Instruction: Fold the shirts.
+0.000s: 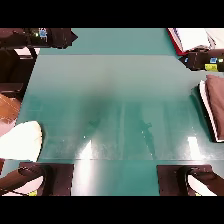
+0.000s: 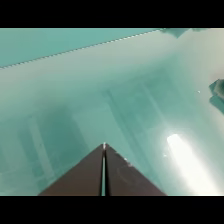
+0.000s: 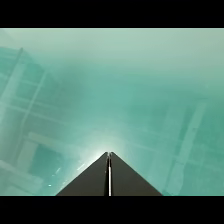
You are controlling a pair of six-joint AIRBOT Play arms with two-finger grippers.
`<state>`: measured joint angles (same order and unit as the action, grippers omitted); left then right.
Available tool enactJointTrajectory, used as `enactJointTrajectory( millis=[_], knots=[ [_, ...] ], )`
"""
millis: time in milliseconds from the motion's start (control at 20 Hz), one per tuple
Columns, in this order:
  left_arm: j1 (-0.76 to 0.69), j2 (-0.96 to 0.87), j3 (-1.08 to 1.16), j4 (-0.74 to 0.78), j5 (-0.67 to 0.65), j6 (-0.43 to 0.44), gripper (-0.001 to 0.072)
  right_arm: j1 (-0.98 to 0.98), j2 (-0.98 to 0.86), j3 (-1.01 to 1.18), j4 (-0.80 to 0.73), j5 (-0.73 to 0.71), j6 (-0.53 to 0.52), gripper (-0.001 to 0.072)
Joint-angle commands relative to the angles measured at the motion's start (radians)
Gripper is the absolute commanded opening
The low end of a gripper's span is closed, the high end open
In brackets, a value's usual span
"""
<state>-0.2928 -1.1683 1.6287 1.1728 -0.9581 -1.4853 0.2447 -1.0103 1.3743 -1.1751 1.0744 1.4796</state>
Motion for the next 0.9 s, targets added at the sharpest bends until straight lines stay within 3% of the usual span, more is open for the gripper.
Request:
enactJointTrajectory(
  millis=[0,200,500,750,800,850],
  knots=[
    [0.0,0.0,0.0,0.0,0.0,0.0,0.0028,0.0,0.001,0.0,0.005,0.018,0.001,0.0014],
    [0.006,0.0,0.001,0.015,0.081,0.002,0.0028,0.0,0.001,0.0,0.005,0.051,0.001,0.0015],
    [0.2,0.123,-0.048,0.306,-0.36,0.019,0.0028,0.0,0.001,0.0,0.005,0.082,0.001,0.0014],
    [0.442,0.322,-0.426,0.442,-0.461,0.019,0.0031,0.0,0.001,0.0,0.005,0.081,0.001,0.0014],
    [0.481,0.336,-0.509,0.46,-0.468,0.019,0.0151,0.0,0.001,0.0,0.005,0.081,0.001,0.0014],
    [0.515,0.342,-0.585,0.475,-0.47,0.019,0.048,0.0,0.001,0.0,0.005,0.081,0.001,0.0014]
  ],
)
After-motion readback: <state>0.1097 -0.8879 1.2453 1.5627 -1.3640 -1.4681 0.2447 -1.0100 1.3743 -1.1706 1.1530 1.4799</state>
